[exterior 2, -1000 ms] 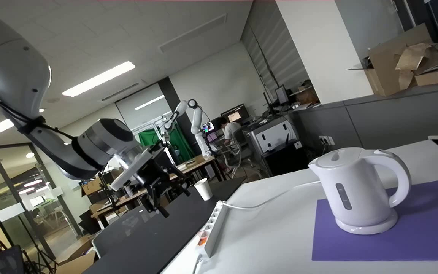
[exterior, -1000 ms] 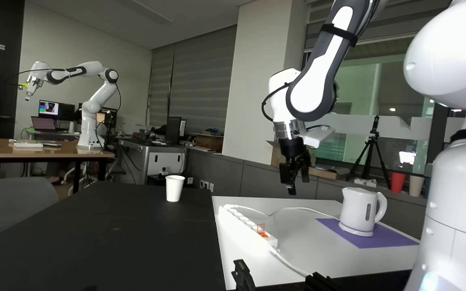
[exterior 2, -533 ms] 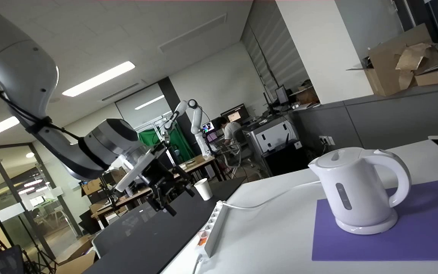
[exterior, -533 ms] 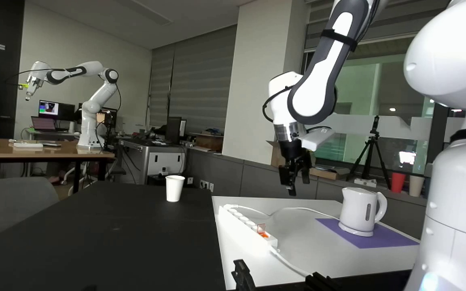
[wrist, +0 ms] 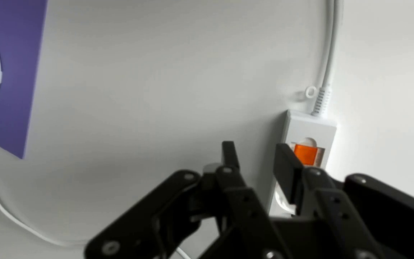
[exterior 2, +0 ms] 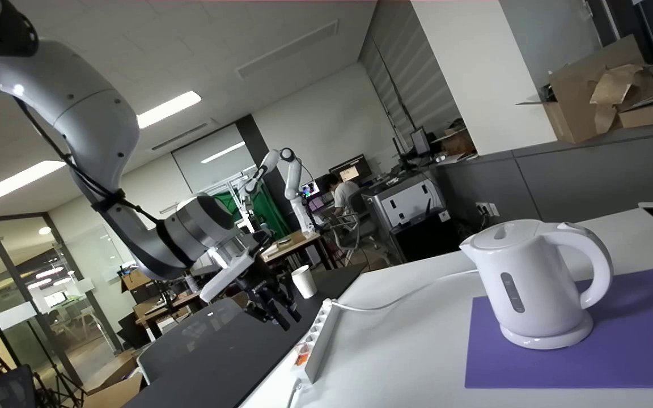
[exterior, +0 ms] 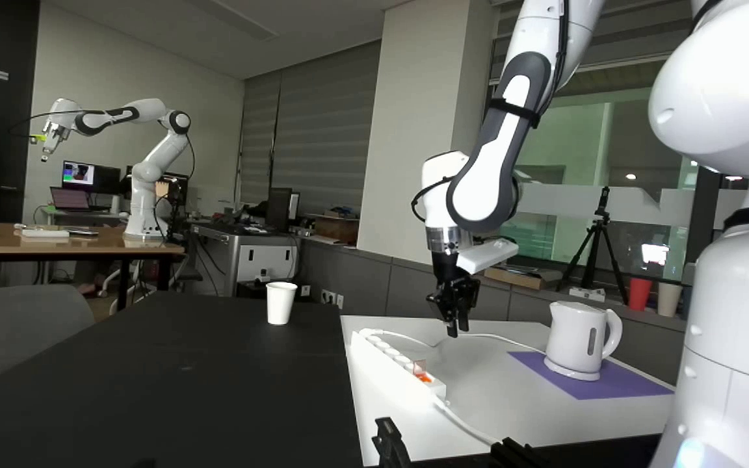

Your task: Switch on the extension cable

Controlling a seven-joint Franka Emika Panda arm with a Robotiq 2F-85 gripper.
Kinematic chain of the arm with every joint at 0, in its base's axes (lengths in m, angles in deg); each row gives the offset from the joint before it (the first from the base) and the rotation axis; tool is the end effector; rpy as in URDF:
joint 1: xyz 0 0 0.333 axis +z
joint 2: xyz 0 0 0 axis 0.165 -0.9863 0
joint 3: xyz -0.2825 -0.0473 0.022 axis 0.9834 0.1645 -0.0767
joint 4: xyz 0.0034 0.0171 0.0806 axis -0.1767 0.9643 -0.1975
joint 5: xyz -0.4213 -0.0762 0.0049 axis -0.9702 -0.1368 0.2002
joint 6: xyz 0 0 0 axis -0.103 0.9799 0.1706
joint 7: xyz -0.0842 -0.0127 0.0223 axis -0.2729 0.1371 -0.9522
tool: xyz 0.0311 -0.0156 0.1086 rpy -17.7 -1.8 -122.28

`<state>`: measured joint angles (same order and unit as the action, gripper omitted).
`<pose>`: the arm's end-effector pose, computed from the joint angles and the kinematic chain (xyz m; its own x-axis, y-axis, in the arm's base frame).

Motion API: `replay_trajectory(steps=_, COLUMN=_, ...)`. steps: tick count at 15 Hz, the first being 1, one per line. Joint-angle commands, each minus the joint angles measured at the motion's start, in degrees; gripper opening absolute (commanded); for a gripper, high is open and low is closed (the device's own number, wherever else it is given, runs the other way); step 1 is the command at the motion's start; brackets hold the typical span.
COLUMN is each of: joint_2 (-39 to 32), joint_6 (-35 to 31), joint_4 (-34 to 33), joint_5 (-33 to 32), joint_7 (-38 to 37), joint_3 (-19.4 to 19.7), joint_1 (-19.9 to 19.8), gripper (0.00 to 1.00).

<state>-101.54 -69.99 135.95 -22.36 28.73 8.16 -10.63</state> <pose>0.4571 0.0446 0.1027 0.9305 0.3652 -0.0282 0.3593 -0.8949 0.2646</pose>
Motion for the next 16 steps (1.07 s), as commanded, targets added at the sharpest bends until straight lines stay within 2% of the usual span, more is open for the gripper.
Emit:
replay_trajectory(steps=1, joint_2=-5.2, joint_6=-3.0, joint_4=-4.2, joint_5=-0.6, joint_7=-6.0, joint_3=0.8, joint_1=1.3, gripper=0.05)
replay_trajectory(steps=3, joint_2=-7.5, joint_6=-3.8, joint_4=-5.6, joint_5=-0.9, joint_7=-7.7, joint_3=1.1, joint_1=2.2, gripper=0.00)
replay_trajectory(steps=11, joint_2=-15.4, joint_6=-4.1, joint_4=-10.4, joint_5=-1.2, joint_7=-12.2, joint_3=2.7, joint_1=6.6, gripper=0.00)
replay_trajectory(steps=16, joint_2=-18.6, joint_6=-4.1, joint_4=-12.3, joint_5=-0.1, joint_7=-12.1, joint_3=3.1, joint_1=7.6, gripper=0.00)
